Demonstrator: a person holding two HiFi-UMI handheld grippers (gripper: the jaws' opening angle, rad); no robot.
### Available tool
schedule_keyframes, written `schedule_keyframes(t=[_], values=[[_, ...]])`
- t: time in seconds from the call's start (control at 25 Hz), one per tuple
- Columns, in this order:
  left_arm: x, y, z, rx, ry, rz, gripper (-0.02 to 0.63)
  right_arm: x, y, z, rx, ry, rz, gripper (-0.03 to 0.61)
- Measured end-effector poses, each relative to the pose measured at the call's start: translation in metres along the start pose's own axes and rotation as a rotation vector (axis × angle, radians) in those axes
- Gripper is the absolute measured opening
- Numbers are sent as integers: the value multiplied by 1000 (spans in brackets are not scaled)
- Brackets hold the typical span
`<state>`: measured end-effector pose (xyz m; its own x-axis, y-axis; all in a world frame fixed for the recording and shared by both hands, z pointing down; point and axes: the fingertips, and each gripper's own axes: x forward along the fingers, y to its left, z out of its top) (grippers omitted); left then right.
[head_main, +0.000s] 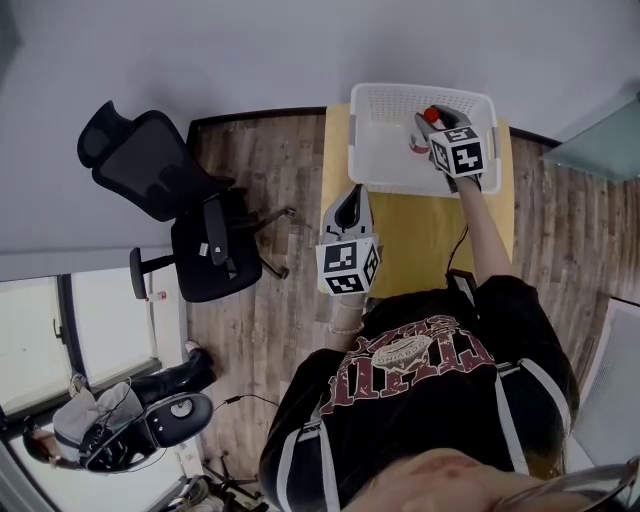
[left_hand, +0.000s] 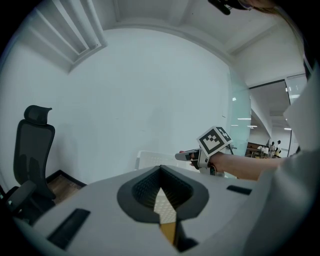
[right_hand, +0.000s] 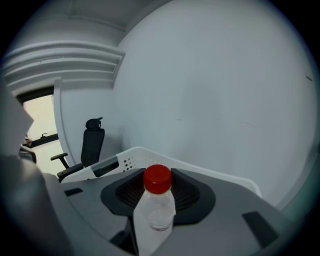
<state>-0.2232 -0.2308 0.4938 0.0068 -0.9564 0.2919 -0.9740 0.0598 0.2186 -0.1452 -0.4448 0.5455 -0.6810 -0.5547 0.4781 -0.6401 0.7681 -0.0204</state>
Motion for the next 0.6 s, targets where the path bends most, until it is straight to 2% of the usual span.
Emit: schedule_keyframes(t=[0.6], values=[[3, -25, 11, 25, -22, -75, 48, -69, 19, 35, -10, -100, 42, 167]])
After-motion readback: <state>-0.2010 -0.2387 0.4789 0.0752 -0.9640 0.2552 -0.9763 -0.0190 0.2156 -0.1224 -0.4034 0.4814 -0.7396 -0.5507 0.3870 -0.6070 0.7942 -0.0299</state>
